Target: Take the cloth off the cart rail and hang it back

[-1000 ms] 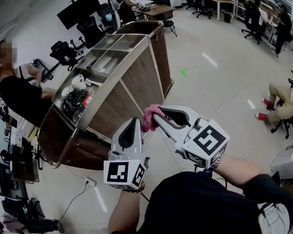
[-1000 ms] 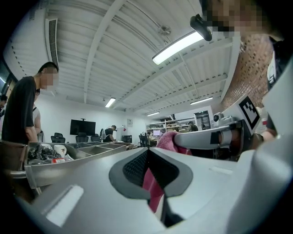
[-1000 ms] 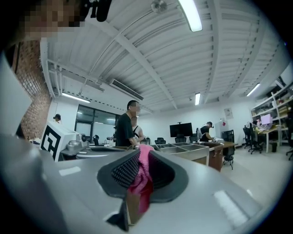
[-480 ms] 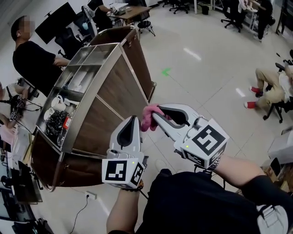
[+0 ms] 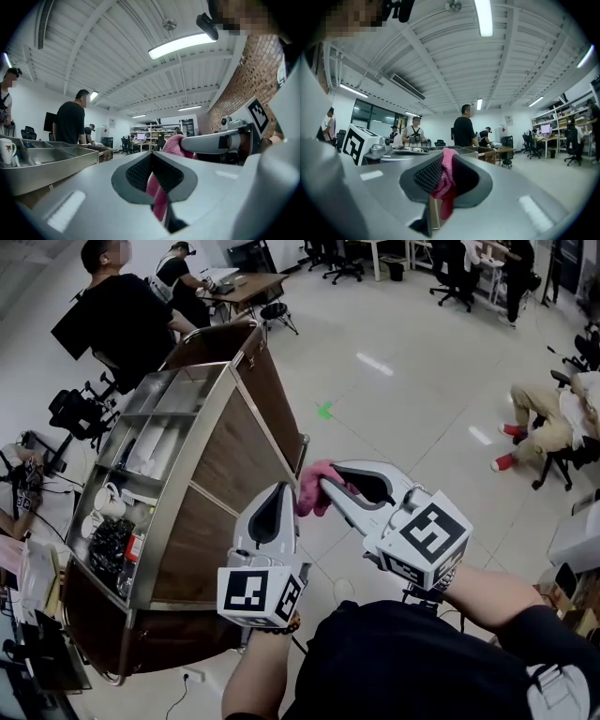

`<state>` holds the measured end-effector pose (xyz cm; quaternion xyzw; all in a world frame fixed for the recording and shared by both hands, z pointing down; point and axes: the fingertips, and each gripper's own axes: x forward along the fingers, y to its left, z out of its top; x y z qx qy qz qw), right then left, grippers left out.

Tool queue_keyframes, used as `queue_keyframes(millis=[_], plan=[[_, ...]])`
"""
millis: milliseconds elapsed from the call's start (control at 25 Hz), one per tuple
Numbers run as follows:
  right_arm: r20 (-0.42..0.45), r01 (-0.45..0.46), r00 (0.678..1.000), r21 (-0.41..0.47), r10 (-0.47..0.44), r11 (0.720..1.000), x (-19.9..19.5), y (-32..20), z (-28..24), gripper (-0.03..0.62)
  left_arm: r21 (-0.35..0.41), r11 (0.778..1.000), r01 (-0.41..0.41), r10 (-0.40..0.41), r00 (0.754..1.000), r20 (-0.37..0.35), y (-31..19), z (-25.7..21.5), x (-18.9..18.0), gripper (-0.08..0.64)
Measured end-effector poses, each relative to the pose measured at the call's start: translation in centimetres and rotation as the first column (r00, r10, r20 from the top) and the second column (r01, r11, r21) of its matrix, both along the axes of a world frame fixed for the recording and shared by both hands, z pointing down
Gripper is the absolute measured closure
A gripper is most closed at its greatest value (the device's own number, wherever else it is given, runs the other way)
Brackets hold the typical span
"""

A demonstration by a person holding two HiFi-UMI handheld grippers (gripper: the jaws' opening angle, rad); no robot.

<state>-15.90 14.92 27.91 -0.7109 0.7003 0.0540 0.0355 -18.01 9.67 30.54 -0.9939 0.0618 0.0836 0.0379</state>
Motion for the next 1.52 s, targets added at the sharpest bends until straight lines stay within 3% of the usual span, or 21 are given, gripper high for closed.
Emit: queue_keyframes(millis=[840, 1120, 1520], plan=[[0.007, -0.105, 0.994, 0.027, 0.105, 0.994, 10.6, -15.1, -2.5, 0.538, 0.013, 0.995, -0.101, 0.101, 0.995, 0.007, -15.1, -1.3, 9.5, 0.557], [0.025, -0.092, 0.996, 0.035, 0.091, 0.995, 15.5, -16.3, -2.6, 0.538, 0.027, 0.996, -0.084, 0.084, 0.996, 0.014, -16.3, -1.4, 13.9, 0.557], [0.019, -0.001, 1.000, 0.037, 0.000, 0.999, 25.1, -15.4, -4.9, 0.538, 0.005, 1.000, 0.023, -0.023, 1.000, 0.021, -15.2, -3.2, 22.8, 0.557]])
